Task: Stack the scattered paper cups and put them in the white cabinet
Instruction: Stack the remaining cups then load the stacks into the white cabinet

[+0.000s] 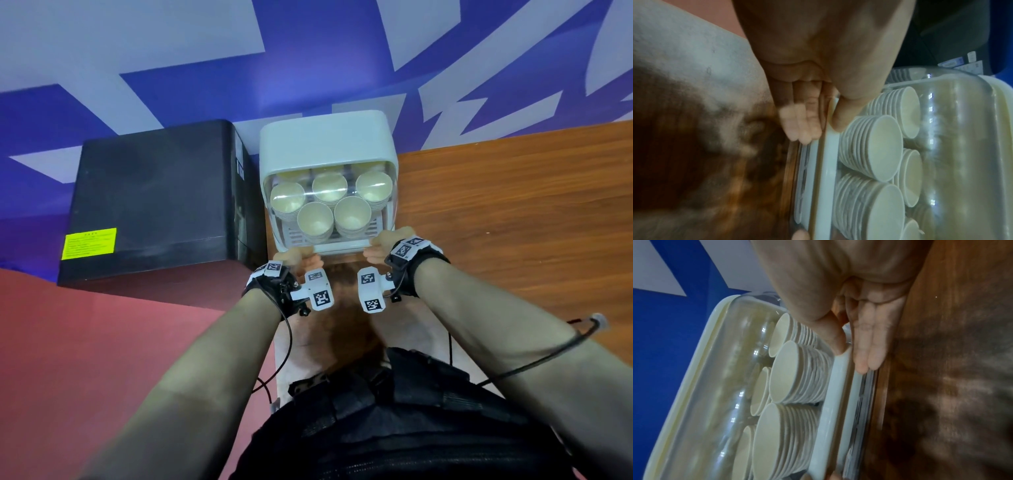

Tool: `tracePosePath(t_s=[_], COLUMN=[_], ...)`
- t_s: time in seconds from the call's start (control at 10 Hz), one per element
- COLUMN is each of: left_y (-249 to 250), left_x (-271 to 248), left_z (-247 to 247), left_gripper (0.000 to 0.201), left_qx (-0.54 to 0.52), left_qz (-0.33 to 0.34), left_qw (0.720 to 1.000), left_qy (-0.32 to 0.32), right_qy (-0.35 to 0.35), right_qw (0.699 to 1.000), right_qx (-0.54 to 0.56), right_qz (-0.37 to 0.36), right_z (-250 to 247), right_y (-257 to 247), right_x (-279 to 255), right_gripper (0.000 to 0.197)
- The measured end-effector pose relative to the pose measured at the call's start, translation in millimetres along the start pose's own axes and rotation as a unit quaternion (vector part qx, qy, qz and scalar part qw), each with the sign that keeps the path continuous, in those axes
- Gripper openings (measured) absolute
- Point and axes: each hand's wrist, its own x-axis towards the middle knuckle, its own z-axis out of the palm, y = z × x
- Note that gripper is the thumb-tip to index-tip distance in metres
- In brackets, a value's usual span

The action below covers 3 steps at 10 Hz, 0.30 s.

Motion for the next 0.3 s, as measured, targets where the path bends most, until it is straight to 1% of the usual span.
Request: tracePosePath(t_s=[0.1,0.2,0.3], left_y=[9,12,11], left_x=[-3,-10,-22], left_z=[-2,-4,-1], left_gripper=[0.014,0.022,0.032], left_qx=[0.045,0.092,0.115], left_qz=[0.007,0.025,0.021], left_qw=[0.999,0.995,0.993], left_qy=[-0.013,-0.024,-0.024], right_qy=[0.017,0.004,0.006], right_qw=[0.998,0.991,0.984], right_qx=[-0.064,-0.135,-0.173], right_qz=[-0.007,-0.018,-0.044], right_z=[-3,-10,-17], right_y=[-1,-2,-6], right_x=[0,-7,-12], right_gripper=[0.015,0.019,0.023])
